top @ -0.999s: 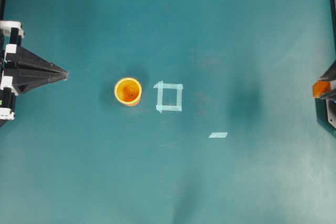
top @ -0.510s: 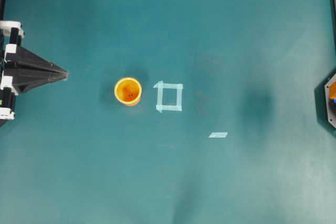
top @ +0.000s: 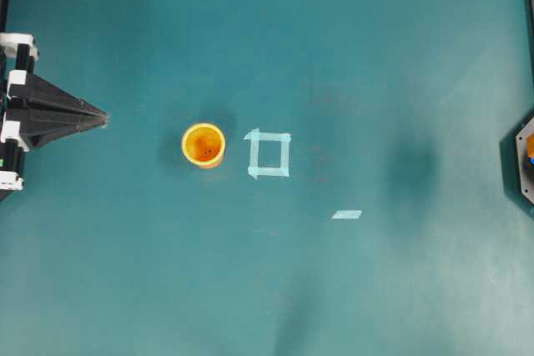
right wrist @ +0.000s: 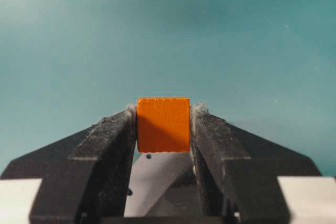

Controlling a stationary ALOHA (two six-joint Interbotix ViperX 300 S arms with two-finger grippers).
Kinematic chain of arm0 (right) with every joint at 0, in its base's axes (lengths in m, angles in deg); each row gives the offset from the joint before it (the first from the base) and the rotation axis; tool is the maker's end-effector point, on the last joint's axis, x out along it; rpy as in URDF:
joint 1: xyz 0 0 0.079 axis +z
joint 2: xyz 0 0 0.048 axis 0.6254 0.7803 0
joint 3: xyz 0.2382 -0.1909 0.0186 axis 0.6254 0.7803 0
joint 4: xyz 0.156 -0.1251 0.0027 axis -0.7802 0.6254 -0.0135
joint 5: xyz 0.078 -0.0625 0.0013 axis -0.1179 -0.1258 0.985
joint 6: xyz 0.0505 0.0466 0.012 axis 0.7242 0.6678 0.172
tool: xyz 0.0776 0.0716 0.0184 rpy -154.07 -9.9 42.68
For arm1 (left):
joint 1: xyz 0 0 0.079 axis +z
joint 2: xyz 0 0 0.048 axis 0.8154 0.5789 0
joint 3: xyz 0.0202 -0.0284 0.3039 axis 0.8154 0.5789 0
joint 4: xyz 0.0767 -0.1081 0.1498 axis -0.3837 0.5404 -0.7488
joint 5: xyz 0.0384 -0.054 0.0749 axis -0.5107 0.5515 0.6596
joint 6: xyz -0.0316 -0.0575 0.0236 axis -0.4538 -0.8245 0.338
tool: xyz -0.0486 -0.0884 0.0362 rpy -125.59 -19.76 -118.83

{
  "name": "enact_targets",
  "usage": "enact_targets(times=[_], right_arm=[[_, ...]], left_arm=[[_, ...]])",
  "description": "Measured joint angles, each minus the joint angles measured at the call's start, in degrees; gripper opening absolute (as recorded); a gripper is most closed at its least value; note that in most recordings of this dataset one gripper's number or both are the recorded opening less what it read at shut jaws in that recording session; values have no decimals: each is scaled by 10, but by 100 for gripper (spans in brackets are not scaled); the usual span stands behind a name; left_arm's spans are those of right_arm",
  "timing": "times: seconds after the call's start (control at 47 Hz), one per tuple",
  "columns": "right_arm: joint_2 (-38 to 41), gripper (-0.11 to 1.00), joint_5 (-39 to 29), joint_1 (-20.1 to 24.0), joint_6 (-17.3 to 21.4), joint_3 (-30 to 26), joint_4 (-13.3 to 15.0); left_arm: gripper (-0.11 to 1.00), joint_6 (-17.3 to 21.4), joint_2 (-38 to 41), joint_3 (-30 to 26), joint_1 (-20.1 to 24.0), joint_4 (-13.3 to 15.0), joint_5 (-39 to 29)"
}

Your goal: Move the block to the right with right arm.

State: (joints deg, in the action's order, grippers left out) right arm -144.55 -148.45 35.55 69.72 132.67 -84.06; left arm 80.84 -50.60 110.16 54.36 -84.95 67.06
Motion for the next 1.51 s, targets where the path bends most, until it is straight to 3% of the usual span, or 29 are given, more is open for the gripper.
enact_targets(times=[1.51], right_arm=[[0, 40, 11, 0, 0, 4, 0]], left_arm=[[0, 0, 0, 1, 0, 0, 0]])
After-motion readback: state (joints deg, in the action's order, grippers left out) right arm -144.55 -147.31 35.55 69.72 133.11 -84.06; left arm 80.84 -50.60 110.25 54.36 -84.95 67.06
